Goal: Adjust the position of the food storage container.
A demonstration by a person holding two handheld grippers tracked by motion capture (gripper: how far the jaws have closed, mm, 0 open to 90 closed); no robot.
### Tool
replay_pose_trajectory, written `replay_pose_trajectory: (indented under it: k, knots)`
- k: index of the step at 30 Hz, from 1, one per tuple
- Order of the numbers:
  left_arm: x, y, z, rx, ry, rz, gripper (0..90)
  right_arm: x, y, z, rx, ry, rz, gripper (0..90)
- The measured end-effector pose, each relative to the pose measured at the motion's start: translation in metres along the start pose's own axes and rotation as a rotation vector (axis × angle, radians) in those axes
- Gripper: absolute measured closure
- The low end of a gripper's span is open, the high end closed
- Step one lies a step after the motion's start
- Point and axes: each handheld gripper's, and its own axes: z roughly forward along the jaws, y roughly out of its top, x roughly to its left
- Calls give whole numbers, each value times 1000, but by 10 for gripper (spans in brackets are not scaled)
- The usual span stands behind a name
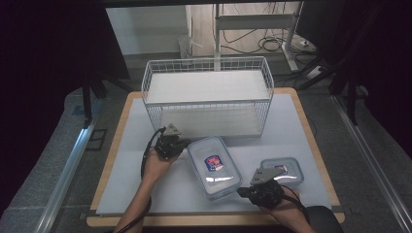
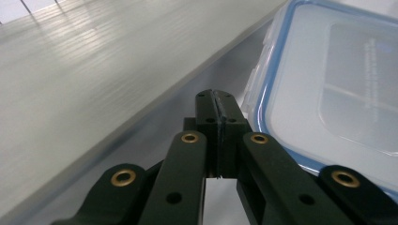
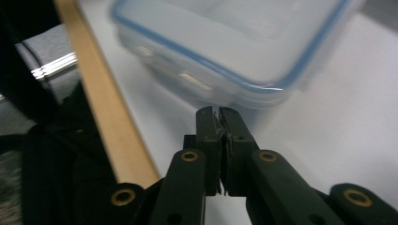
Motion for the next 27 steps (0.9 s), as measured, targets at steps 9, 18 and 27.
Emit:
replay_pose_trajectory:
  k: [9,18,27]
  knots:
    - [-8,-13,-15,1,-3,-38,900,-8,-4,-3,12,-37,61,888]
    - [-23,-34,-39,20,-16,-64,900,-17,-3,0,31,-117,95,889]
    - [-45,-52,-64,30,32,-87,900,-30,4,7,36,-157,130,895]
